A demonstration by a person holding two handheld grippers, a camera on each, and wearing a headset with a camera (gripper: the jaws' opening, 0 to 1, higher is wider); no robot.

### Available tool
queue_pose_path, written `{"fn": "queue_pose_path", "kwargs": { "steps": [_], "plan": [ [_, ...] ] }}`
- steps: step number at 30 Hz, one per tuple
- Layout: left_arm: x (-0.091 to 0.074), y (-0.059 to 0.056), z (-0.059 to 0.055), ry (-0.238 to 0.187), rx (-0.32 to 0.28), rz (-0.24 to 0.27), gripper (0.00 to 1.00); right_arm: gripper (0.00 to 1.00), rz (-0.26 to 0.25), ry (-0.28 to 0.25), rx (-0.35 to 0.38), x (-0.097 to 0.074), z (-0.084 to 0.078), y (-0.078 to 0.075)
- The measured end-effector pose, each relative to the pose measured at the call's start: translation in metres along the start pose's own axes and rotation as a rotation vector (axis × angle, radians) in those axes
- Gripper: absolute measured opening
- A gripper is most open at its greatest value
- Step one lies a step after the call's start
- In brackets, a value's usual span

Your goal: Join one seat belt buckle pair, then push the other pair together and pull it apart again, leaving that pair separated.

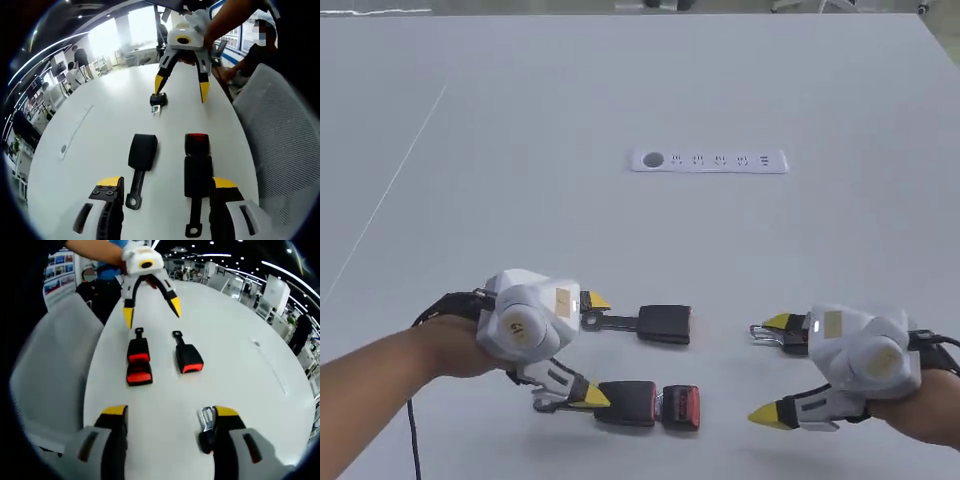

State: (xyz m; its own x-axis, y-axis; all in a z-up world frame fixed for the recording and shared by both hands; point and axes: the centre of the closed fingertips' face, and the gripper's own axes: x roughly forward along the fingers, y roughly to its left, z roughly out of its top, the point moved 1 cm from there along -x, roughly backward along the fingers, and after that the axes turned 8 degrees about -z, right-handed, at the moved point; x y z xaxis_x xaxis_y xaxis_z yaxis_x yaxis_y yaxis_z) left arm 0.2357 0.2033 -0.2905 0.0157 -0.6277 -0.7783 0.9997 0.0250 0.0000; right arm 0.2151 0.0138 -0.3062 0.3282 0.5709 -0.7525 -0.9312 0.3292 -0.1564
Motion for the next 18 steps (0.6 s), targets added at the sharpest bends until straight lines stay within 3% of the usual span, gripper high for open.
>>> {"fn": "queue_pose_path", "kwargs": {
  "steps": [7,18],
  "plan": [
    [-0.004,0.022,0.004,-0.005,-0.002,0.026,0.71,0.7,-0.006,0.042,0.001,-0.015,-0.022,-0.03],
    [0.017,0.047,0.014,-0.006,0.019,0.0,0.7,0.7,0.009,0.072,0.014,-0.015,-0.039,-0.059]
  ]
}}
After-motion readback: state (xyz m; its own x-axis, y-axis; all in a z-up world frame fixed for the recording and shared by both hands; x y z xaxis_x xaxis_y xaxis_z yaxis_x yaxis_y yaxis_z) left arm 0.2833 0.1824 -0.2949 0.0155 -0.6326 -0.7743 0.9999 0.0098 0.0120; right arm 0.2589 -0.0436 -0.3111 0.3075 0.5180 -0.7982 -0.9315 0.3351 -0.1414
